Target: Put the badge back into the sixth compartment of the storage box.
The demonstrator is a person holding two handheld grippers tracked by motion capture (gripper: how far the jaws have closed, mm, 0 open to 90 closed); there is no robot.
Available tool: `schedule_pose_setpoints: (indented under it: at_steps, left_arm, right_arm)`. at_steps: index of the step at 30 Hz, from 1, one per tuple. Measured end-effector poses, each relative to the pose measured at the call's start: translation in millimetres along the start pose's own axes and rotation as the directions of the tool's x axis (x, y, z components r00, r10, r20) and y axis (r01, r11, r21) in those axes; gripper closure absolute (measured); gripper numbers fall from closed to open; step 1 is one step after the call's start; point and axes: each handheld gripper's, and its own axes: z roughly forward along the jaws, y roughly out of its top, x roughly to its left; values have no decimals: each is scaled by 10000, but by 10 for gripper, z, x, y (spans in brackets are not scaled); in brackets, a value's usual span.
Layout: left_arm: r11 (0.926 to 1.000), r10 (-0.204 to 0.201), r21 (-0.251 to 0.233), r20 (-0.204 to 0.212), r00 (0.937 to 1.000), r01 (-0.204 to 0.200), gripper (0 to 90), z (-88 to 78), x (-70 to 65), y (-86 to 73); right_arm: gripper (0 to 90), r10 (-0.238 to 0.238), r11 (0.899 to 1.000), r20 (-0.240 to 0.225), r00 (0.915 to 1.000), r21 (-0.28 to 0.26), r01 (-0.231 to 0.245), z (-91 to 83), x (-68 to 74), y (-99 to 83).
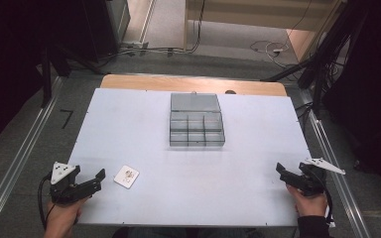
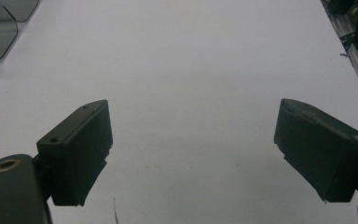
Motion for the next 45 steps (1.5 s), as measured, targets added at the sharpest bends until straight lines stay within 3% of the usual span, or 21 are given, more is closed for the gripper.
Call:
schedule_pose_setpoints:
  at_steps: [18,28,45]
  left_arm:
    - [9996,274,-47,259,9993,-273,126,18,-112,-5]
    - [9988,452,188,480,9978,-462,126,56,-171,-16]
    - [9933,956,556,979,9906,-1013,125,126,-308,-33]
  right_arm:
    - [100,-124,9999,73,9999,75,123,26,32,-4]
    - [100,-181,9998,71,9998,106,180,30,42,-3]
    - [100,-202,9997,69,9998,152,201,44,57,-5]
